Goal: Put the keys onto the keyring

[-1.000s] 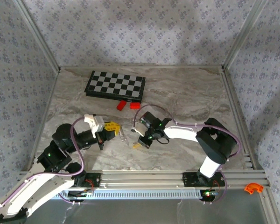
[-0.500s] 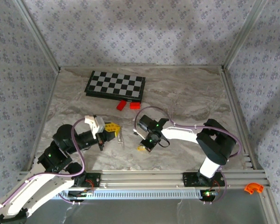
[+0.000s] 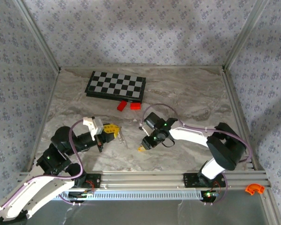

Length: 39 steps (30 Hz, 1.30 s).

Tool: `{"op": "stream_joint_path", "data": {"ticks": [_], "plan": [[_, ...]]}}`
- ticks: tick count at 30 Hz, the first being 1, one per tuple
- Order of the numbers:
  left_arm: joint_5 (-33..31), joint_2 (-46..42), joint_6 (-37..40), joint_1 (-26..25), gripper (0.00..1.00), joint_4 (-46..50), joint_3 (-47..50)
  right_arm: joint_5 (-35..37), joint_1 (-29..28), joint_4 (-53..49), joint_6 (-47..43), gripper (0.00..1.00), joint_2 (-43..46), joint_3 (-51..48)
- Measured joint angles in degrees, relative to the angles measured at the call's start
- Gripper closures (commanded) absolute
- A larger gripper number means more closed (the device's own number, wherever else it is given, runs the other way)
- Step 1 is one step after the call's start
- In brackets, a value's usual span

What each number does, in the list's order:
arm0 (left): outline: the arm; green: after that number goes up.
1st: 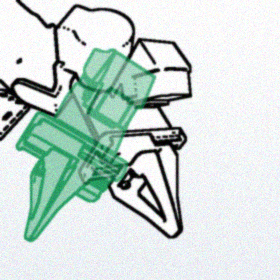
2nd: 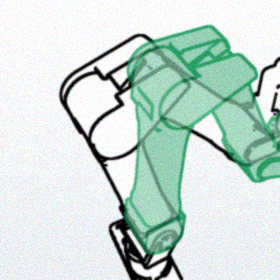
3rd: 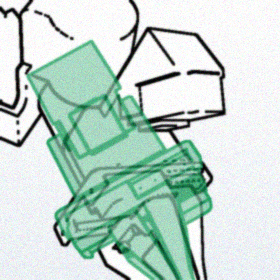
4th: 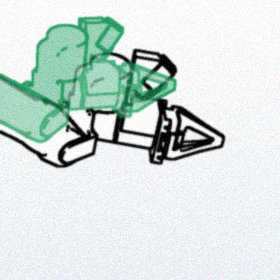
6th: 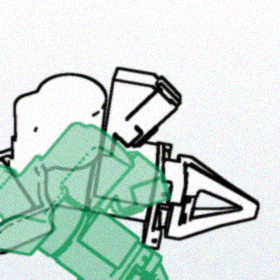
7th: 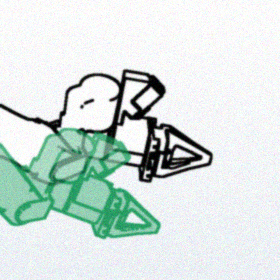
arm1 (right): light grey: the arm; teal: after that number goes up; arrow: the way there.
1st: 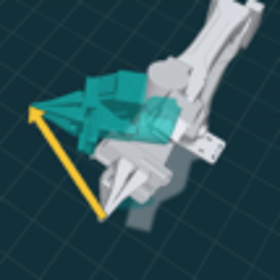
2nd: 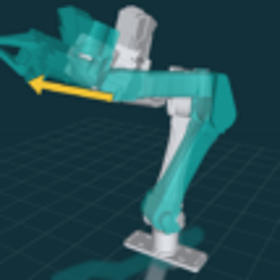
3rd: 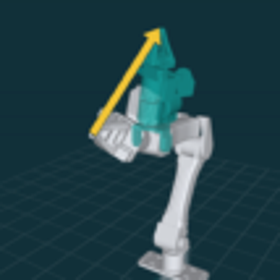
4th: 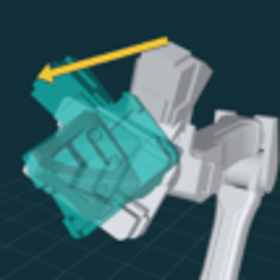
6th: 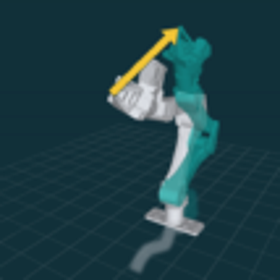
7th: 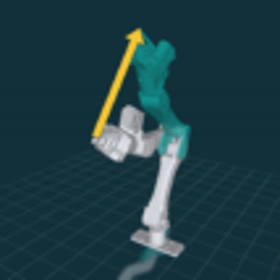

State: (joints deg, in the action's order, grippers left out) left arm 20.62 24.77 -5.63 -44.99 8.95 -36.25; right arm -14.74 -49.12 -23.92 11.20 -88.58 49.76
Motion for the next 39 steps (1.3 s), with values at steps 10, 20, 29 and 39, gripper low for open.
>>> {"op": "stream_joint_path", "data": {"ticks": [10,20,29,39], "plan": [[0.7,0.0,0.0,0.0,1.00,0.0,0.0,-9.0,2.3,6.8,2.6,0.51,4.3,-8.5],[1.0,1.6,0.0,0.0,1.00,0.0,0.0,-14.7,5.2,11.6,2.5,0.59,3.1,-10.9],[1.0,1.6,0.0,0.0,1.00,-0.1,0.0,-16.0,5.7,12.9,1.4,0.68,0.3,-10.9],[1.0,1.6,0.0,0.1,1.00,-0.1,0.0,-15.9,5.7,13.3,1.2,0.76,-0.5,-10.9]]}}
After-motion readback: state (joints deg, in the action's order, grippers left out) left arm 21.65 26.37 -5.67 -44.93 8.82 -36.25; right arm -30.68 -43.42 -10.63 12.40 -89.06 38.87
